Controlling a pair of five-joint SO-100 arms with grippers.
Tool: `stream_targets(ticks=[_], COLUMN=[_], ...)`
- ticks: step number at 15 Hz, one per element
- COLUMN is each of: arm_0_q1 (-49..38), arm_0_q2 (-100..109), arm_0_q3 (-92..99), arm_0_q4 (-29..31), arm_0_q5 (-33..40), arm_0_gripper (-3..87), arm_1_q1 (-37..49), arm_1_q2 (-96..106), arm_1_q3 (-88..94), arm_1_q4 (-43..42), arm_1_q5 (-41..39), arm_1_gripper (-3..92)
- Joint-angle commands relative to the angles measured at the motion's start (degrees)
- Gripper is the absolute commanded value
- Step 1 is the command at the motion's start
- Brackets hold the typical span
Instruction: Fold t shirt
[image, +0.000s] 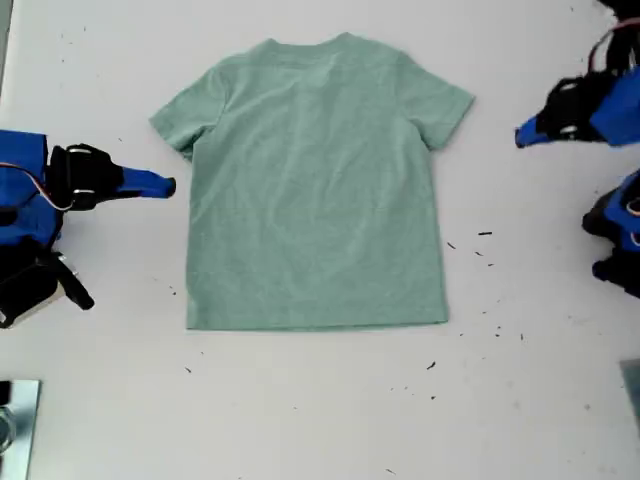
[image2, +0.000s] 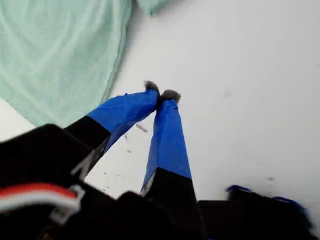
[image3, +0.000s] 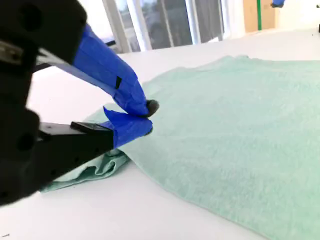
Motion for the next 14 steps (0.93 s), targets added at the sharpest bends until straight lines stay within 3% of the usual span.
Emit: stream_targets(ticks=[1,4,6,8,14], arm_0_q1=[-1.0,-0.4,0.0,0.0,0.9], arm_0_q2=[0.4,0.4,0.4,0.4,0.4], arm_0_q3=[0.6,0.6,0.6,0.6,0.6], arm_0_q4=[-0.1,-0.1,-0.1,-0.1,-0.1], arm_0_q5=[0.4,0.9,0.9,1.1,1.2], arm_0_gripper=[-0.2,-0.2,-0.2,-0.2,-0.2], arm_1_q1=[6.2,9.0,9.8,11.4,16.1], arm_1_q2=[-20.5,-34.4,-36.9,-37.6,-50.4], arm_1_q3=[-25.6,-35.8,-36.6,-32.7,-14.7], arm_1_q4=[1.8,-0.6,-0.2,-3.5,-29.9], arm_1_q5=[-11.6,-18.4,-20.7,-23.0,-26.5], arm_1_gripper=[2.0,2.1,35.0,35.0,35.0])
